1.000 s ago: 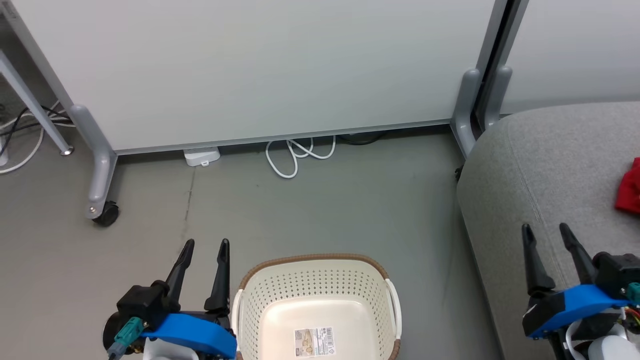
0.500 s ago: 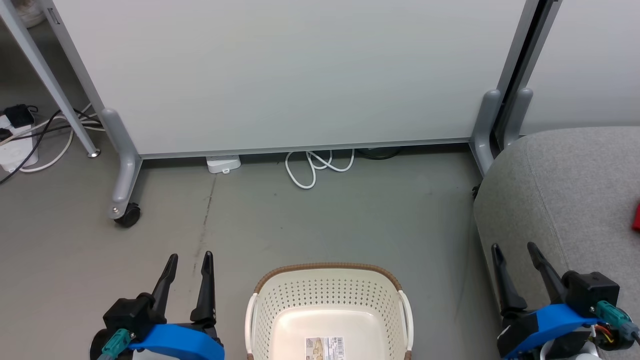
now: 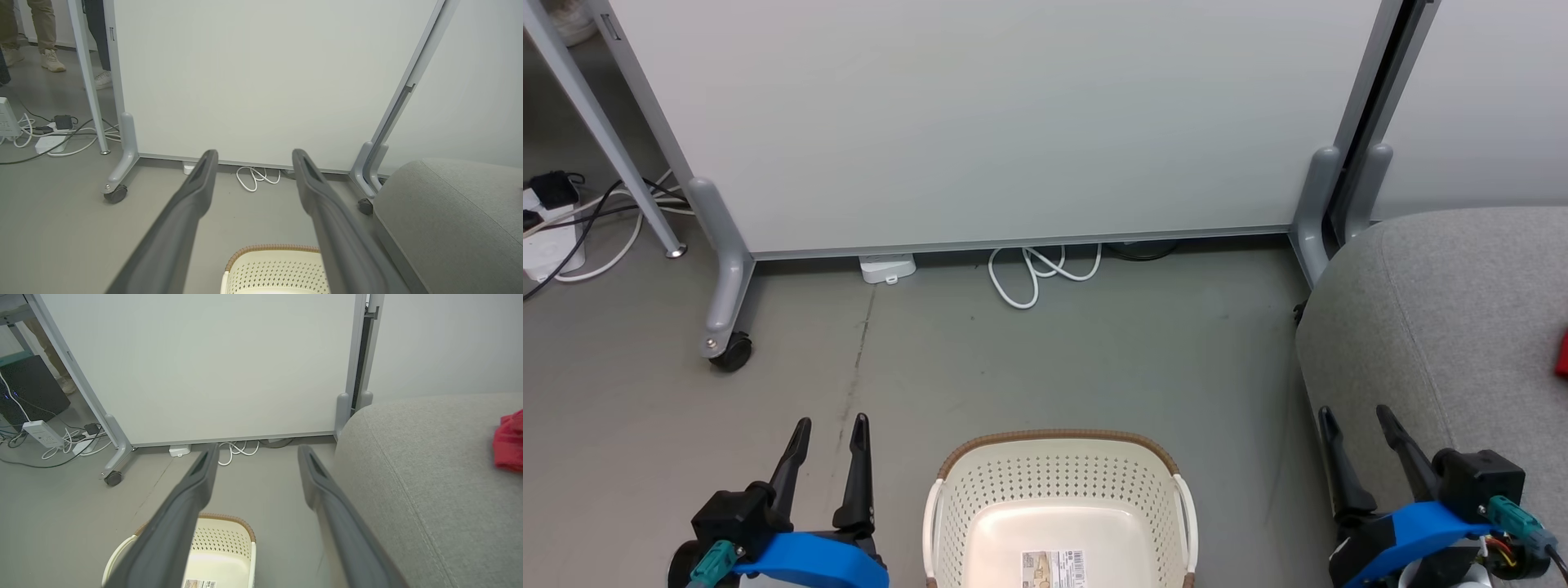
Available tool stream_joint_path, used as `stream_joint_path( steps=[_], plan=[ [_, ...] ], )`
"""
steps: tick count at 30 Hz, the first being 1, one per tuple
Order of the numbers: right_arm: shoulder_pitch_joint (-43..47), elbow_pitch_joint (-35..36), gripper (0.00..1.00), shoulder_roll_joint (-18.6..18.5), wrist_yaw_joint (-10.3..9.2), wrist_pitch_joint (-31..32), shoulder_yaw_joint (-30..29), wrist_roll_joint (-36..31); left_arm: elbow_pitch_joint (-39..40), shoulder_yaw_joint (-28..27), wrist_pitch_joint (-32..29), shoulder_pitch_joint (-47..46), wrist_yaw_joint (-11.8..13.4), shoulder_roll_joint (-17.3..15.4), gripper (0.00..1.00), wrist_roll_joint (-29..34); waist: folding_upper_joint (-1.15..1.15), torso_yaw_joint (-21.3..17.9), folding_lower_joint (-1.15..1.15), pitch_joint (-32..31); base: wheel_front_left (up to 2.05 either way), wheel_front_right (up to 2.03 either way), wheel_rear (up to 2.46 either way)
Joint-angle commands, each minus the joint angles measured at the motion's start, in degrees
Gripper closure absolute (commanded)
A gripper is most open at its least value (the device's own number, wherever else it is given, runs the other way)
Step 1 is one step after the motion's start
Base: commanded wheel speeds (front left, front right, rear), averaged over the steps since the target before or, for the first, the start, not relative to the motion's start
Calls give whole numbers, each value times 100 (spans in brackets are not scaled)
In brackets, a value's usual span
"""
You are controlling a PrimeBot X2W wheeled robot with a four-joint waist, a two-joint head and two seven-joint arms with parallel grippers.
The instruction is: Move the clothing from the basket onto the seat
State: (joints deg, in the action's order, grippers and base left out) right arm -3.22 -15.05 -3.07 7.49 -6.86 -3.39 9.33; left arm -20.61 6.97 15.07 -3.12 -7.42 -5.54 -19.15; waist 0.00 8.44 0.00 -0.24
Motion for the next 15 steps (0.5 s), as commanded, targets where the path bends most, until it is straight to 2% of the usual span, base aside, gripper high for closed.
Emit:
stream_joint_path(
  steps=[1, 7, 8, 15],
  plan=[
    [8, -9, 0, 19, 1, -26, 0, 22, 16, -2, 15, 3, -8, -8, 0, 23, 0, -2, 0, 3, 0, 0, 0],
    [-4, -9, 0, 23, 1, -20, -2, -14, 41, 16, 15, 16, -8, 5, 0, 66, 0, -1, 0, 1, 0, 0, 0],
    [-2, -10, 100, 5, 0, -1, -2, -4, 30, 16, -1, 0, 0, 8, 100, 50, 0, -1, 0, 1, 0, 0, 0],
    [113, -355, 100, 25, 0, 30, -5, 17, -284, 44, -43, 281, 0, 61, 100, 30, 0, -3, 0, 1, 0, 0, 0]
  ],
)
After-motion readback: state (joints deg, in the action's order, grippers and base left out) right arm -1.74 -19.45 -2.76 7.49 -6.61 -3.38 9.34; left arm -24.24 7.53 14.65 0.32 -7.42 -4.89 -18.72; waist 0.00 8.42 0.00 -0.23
